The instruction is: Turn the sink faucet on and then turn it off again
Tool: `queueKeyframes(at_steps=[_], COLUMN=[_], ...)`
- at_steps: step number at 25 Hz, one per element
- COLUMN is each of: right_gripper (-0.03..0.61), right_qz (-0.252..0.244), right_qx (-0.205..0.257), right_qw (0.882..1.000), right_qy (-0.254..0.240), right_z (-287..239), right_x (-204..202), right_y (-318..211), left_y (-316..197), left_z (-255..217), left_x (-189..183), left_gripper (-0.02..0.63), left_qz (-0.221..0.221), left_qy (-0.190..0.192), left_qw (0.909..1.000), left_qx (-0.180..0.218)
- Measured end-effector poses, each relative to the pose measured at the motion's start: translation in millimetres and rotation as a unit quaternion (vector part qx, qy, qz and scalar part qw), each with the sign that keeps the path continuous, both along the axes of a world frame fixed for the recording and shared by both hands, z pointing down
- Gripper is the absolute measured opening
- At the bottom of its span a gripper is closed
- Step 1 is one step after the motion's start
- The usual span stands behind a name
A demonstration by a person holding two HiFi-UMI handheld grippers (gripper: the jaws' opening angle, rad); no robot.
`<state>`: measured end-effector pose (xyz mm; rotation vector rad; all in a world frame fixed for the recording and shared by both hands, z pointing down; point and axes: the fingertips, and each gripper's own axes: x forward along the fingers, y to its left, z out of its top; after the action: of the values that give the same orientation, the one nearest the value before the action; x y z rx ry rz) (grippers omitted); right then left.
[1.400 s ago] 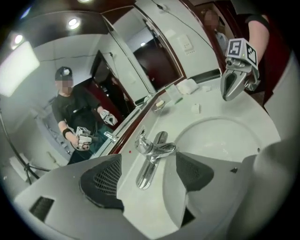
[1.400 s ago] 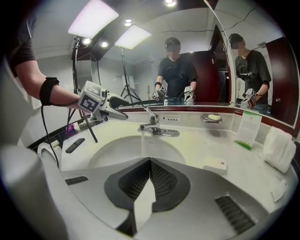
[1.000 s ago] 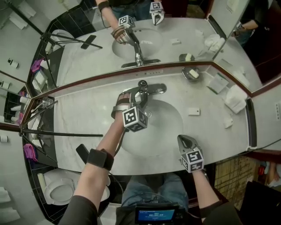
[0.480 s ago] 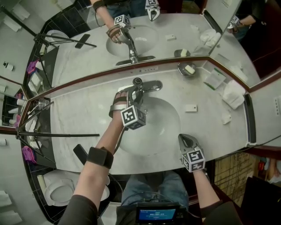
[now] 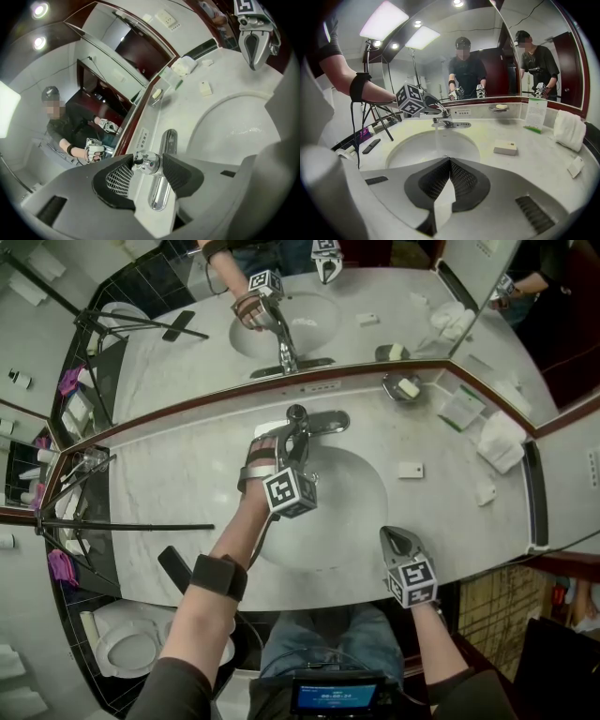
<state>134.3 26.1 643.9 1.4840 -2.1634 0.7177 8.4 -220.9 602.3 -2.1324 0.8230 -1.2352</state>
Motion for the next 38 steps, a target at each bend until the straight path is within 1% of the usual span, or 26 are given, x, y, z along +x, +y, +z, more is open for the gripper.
queueKeyframes(at_steps=[10, 13, 17, 24, 27, 29, 33, 37, 38], right_gripper=[0.018, 0.017, 0.017, 0.018, 0.018, 0.018, 0.018, 0.017, 0.017], right_qz=[0.001, 0.000, 0.000, 0.001, 0.000, 0.000, -0.004, -0.015, -0.019], right_qx=[0.001, 0.002, 0.004, 0.006, 0.008, 0.011, 0.022, 0.037, 0.040], right_qw=[1.000, 1.000, 1.000, 1.000, 1.000, 1.000, 1.000, 0.999, 0.999], right_qy=[0.001, 0.001, 0.003, -0.002, 0.002, 0.004, 0.010, 0.014, 0.015], right_z=[-1.5, -2.1, -2.9, -10.5, -13.1, -16.0, -22.8, -38.7, -43.2], right_x=[3.4, 2.3, 2.0, -2.4, 0.1, 2.6, 6.3, 2.7, 1.4], right_y=[-3.3, -4.1, -4.7, -5.0, -4.9, -6.0, -10.4, -20.8, -23.0], left_y=[14.0, 18.1, 20.6, 20.6, 21.6, 26.7, 46.8, 73.8, 81.2], left_z=[10.9, 14.5, 17.0, 18.0, 17.4, 15.2, 4.3, -22.9, -30.5], left_x=[-3.0, -5.5, -6.5, -7.7, -7.2, -8.4, -18.4, -32.7, -37.0], left_gripper=[0.168, 0.118, 0.086, 0.083, 0.095, 0.109, 0.109, 0.104, 0.081], left_qz=[0.007, 0.005, 0.005, 0.004, 0.006, 0.010, 0.012, 0.008, 0.004], left_qy=[-0.007, -0.007, -0.010, -0.015, -0.021, -0.024, -0.024, -0.003, 0.007], left_qw=[0.9999, 0.9998, 0.9998, 0.9998, 0.9997, 0.9996, 0.9996, 0.9999, 0.9999], left_qx=[0.009, 0.018, 0.017, 0.014, 0.012, 0.013, 0.009, 0.007, 0.007])
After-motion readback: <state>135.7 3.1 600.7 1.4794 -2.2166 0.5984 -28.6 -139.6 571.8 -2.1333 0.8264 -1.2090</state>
